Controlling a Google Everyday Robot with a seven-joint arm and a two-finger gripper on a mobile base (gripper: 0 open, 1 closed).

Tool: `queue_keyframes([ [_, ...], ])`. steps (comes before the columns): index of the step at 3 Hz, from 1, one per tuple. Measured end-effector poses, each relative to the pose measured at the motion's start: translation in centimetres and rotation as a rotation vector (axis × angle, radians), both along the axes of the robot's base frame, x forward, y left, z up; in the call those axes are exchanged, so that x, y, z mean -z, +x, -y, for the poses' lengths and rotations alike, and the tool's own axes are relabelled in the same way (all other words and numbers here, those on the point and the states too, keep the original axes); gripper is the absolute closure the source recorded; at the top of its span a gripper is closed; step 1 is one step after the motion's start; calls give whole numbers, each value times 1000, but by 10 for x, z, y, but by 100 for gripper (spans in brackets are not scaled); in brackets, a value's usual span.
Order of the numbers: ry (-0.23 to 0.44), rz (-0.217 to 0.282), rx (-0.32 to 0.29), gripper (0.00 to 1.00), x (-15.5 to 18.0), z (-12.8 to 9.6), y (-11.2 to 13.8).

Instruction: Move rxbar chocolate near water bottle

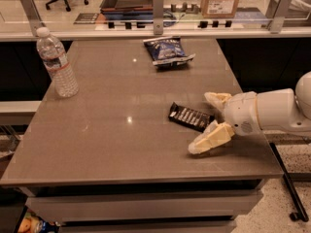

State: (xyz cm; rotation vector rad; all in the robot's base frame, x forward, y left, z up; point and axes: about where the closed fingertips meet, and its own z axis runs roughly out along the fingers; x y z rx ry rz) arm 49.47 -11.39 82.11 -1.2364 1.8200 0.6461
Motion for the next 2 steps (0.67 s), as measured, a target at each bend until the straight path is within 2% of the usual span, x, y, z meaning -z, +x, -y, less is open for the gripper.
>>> queue_keyframes([
  [1, -1, -23, 4, 18, 6, -4, 5],
  [2, -1, -23, 1, 42, 5, -6, 5],
])
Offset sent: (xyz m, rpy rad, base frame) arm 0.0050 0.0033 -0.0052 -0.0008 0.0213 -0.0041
